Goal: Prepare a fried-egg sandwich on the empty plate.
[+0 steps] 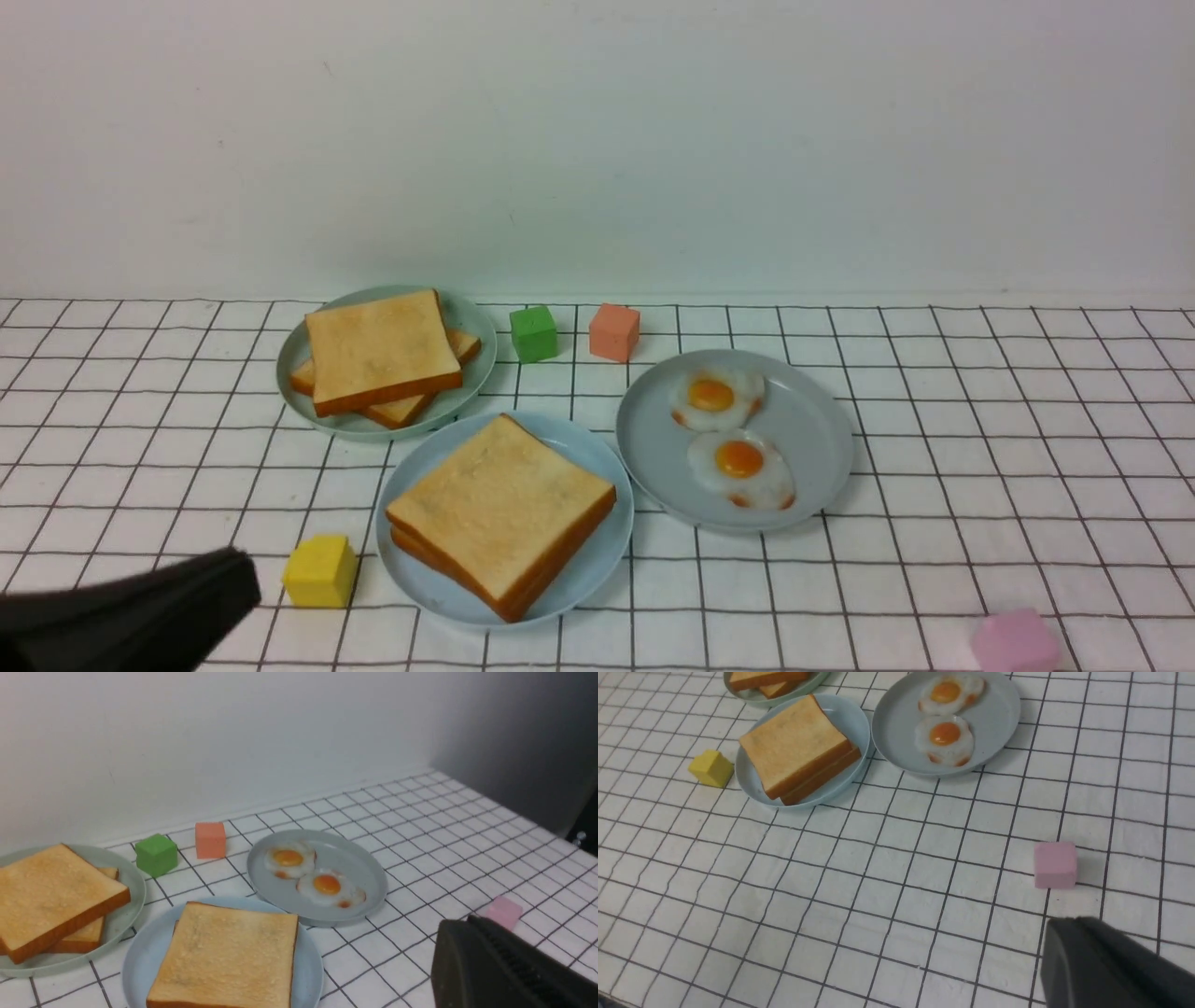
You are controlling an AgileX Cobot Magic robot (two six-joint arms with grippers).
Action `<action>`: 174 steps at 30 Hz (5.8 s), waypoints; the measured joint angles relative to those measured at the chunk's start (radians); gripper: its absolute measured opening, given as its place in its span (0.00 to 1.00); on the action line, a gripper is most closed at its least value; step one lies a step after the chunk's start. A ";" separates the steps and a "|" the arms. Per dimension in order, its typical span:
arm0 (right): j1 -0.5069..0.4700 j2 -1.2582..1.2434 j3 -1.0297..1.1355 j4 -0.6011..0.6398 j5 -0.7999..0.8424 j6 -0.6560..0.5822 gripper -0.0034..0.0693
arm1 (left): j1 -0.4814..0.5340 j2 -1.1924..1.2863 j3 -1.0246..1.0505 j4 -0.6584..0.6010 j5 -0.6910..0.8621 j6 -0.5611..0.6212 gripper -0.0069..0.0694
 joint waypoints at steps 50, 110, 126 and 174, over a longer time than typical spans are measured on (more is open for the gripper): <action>-0.419 -0.335 0.835 -0.081 -0.775 -0.129 0.03 | 0.000 -0.115 0.152 0.000 0.068 0.000 0.08; -0.419 -0.335 0.835 -0.082 -0.779 -0.129 0.09 | 0.658 -0.366 0.309 -0.048 0.315 -0.113 0.07; -0.419 -0.335 0.835 -0.082 -0.779 -0.129 0.11 | 0.659 -0.366 0.309 -0.049 0.315 -0.113 0.08; -0.419 -0.335 0.835 -0.082 -0.779 -0.129 0.19 | 0.659 -0.366 0.309 -0.049 0.315 -0.113 0.11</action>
